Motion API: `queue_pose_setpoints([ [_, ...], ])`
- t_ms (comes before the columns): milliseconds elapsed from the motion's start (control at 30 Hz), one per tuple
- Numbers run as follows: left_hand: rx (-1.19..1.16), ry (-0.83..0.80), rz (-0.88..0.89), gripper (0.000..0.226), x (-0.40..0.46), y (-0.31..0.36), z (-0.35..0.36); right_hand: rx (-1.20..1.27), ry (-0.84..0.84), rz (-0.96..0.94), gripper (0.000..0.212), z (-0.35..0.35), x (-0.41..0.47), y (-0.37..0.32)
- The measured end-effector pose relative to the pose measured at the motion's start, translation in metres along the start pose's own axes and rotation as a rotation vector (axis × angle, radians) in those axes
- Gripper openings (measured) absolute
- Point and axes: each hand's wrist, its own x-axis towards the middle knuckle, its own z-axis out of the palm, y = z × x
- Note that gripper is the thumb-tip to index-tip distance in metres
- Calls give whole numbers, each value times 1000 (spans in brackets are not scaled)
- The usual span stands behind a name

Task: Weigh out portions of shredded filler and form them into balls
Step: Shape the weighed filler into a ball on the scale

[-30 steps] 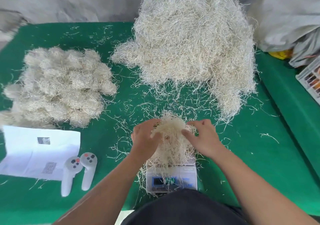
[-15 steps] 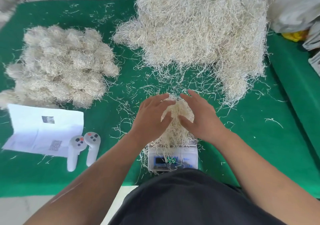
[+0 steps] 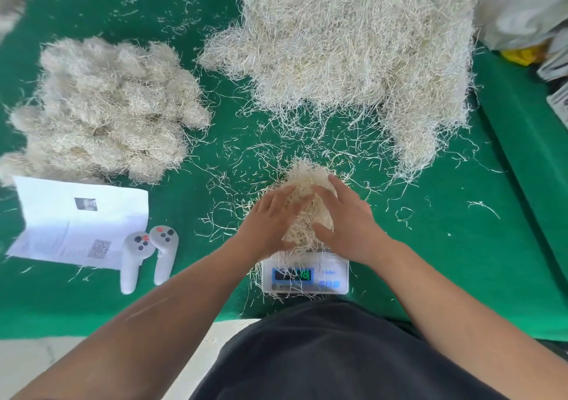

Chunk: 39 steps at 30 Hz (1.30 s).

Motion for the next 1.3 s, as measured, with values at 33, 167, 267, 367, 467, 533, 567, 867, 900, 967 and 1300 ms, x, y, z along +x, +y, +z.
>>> queue_pose_setpoints([
  [33,9,-16,30,121,1,-2,-1,-8,-1,4,80,1,0,1],
  [167,13,-18,102,108,-3,-9,-5,-3,73,47,78,5,2,3],
  [267,-6,35,125,102,-6,-14,-10,9,159,182,83,5,8,7],
  [367,-79,38,130,102,-7,-17,-14,58,167,241,88,5,11,12],
  [467,-195,78,139,100,-10,-15,-21,119,221,184,87,4,9,14],
  [533,-292,158,126,94,-13,-13,-26,162,276,161,84,1,9,14],
  [567,-338,202,109,90,-14,-13,-28,174,309,152,82,-1,9,14],
  [867,-418,347,22,55,-19,-15,-31,219,433,144,68,-10,12,17],
  [900,-422,351,25,53,-19,-15,-30,219,436,145,67,-10,13,16],
  [967,-433,368,20,50,-20,-16,-29,219,445,147,66,-9,14,16],
  [1300,-472,435,-22,40,-16,-23,-27,198,446,180,54,-6,17,16],
])
